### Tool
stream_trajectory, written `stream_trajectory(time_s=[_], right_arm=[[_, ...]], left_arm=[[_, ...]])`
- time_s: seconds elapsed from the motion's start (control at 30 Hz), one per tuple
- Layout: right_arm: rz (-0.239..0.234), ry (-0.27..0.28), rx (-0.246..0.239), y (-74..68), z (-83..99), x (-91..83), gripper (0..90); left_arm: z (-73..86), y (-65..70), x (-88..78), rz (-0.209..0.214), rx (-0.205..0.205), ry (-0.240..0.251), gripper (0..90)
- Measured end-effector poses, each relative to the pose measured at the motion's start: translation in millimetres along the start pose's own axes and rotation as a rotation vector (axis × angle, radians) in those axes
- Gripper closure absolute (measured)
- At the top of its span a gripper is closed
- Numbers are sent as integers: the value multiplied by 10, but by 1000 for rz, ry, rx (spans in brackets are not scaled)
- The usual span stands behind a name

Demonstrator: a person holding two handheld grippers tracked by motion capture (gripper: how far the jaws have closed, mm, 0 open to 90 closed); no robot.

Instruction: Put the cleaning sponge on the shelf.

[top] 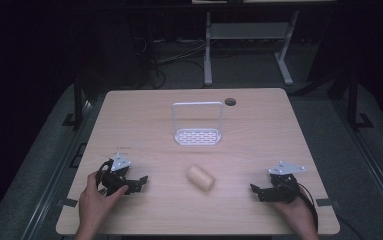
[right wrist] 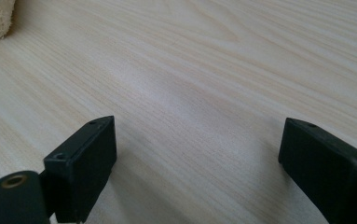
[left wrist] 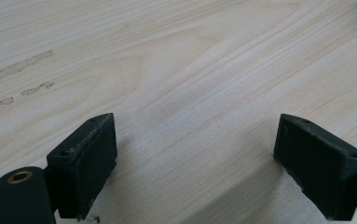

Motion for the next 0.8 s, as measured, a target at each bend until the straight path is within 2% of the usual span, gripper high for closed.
stream_trajectory(time_s=[0.37, 0.57, 0.8], right_arm=[[-2, -1, 3, 1, -6, -2, 115], [-16, -14, 15, -12, -51, -26, 129], [-36, -18, -1, -29, -149, -32, 128]], left_arm=[[-1, -1, 0, 0, 1, 0, 126], [0, -1, 0, 0, 1, 0, 127], [0, -1, 0, 0, 1, 0, 126]])
Point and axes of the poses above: each handheld gripper's, and its own axes: x roughly forward along the jaws, z roughly out of its underside, y roughly to its right, the point moved 1 cm from there along x, roughly forward along the jaws, and after that the axes turned 7 degrees about -y, right-handed, at the moved point
